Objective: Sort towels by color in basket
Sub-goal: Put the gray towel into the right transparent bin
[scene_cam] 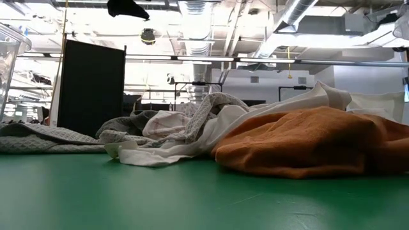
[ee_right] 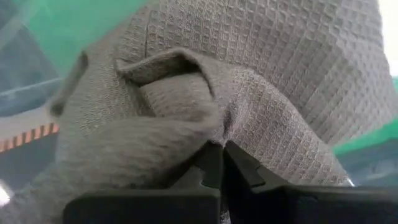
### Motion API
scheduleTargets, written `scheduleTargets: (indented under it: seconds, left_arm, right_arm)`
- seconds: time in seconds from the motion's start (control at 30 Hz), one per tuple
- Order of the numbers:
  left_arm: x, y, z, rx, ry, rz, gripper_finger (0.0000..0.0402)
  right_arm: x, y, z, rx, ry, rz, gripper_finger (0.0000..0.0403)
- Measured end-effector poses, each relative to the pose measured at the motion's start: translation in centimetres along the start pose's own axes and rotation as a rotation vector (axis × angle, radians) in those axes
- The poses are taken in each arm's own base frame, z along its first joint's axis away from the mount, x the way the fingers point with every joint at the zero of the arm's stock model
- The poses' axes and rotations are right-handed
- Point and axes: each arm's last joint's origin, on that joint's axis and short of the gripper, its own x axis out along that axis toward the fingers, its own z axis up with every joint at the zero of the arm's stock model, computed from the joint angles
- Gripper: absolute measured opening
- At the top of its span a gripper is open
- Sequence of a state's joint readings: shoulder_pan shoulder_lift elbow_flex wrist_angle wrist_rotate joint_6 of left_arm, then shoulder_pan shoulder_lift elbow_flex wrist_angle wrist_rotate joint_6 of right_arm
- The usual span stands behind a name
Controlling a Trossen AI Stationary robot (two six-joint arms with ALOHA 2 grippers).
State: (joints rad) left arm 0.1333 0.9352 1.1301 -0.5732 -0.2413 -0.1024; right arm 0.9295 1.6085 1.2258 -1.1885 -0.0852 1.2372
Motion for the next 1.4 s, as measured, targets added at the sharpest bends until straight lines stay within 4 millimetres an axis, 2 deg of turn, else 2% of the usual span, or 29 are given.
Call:
scheduleTargets:
  seconds: [0.27, 0.43, 0.67, 0.87, 1.0, 1.17, 1.3, 1.4]
  left_arm:
    - [0.0, 0.0, -0.1, 0.003, 0.014, 0.002, 0.0316]
    - [0.0, 0.0, -0.1, -0.003, 0.014, 0.002, 0.0316]
    - [0.0, 0.0, -0.1, -0.004, 0.014, 0.003, 0.0316]
    - [0.0, 0.0, -0.2, -0.006, 0.021, 0.003, 0.0316]
    - [0.0, 0.0, -0.4, -0.006, 0.036, 0.005, 0.0316]
    - [0.0, 0.1, -0.4, -0.004, 0.042, 0.006, 0.0316]
    - [0.0, 0.1, -0.4, -0.011, 0.041, 0.006, 0.0316]
    - [0.0, 0.0, -0.4, -0.016, 0.040, 0.006, 0.0316]
  right_arm:
    - [2.9, 0.1, -1.3, -0.103, -0.128, -0.019, 0.0024]
    - [4.5, -0.4, -1.9, -0.104, -0.138, -0.036, 0.0024]
    - [7.1, -1.3, -0.5, -0.050, -0.160, 0.023, 0.0025]
    - [8.0, -2.4, 0.6, -0.003, -0.159, 0.014, 0.0035]
    - [8.0, -2.5, 0.9, -0.018, -0.160, 0.018, 0.0082]
    - [7.4, -2.6, 1.4, 0.003, -0.123, -0.002, 0.0180]
    - [4.9, -2.3, 1.8, 0.029, -0.035, -0.041, 0.0248]
    - [1.7, -1.8, 1.8, 0.019, -0.015, -0.081, 0.0267]
